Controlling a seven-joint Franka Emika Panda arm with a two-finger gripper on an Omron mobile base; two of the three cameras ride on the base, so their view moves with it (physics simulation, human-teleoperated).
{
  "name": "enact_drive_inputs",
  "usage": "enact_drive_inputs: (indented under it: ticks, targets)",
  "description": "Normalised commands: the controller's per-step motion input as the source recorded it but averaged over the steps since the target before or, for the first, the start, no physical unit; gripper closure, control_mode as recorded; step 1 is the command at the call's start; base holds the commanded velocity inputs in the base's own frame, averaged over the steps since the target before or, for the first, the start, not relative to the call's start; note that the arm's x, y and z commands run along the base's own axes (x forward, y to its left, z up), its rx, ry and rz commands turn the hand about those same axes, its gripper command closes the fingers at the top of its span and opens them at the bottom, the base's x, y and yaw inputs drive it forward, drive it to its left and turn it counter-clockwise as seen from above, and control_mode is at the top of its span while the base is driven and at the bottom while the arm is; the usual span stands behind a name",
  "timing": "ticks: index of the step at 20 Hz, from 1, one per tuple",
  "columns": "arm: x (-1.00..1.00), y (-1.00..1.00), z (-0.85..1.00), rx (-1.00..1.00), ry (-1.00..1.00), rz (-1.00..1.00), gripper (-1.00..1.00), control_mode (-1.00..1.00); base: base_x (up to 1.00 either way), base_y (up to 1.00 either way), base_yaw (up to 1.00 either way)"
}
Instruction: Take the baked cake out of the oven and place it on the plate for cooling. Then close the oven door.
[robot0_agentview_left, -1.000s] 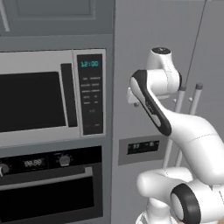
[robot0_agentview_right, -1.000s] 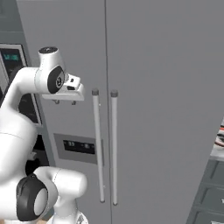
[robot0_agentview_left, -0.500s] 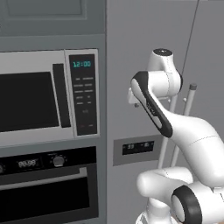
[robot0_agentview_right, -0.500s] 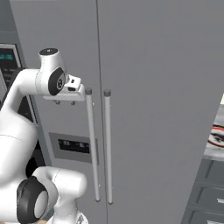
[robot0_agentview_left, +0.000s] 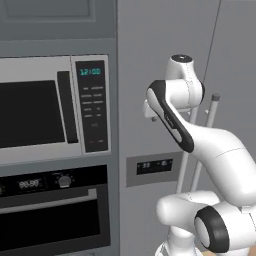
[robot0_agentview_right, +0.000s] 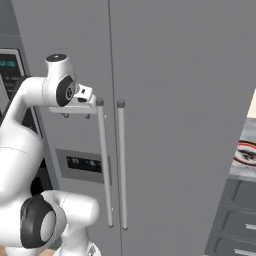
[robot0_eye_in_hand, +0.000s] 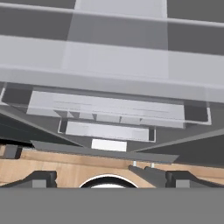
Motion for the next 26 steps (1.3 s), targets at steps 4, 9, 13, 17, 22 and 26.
enact_drive_inputs:
  ticks: [4,9,13,17,22,26]
  targets:
    - [0.00,0.00,0.00,0.00,0.00,0.00,-1.00,1.00,0.00,0.00,0.00]
    - [0.00,0.00,0.00,0.00,0.00,0.00,-1.00,1.00,0.00,0.00,0.00]
    - [0.00,0.00,0.00,0.00,0.00,0.00,-1.00,1.00,0.00,0.00,0.00]
    - [0.00,0.00,0.00,0.00,0.00,0.00,-1.00,1.00,0.00,0.00,0.00]
    - [0.00,0.00,0.00,0.00,0.00,0.00,-1.00,1.00,0.00,0.00,0.00]
    - [0.00,0.00,0.00,0.00,0.00,0.00,-1.00,1.00,0.00,0.00,0.00]
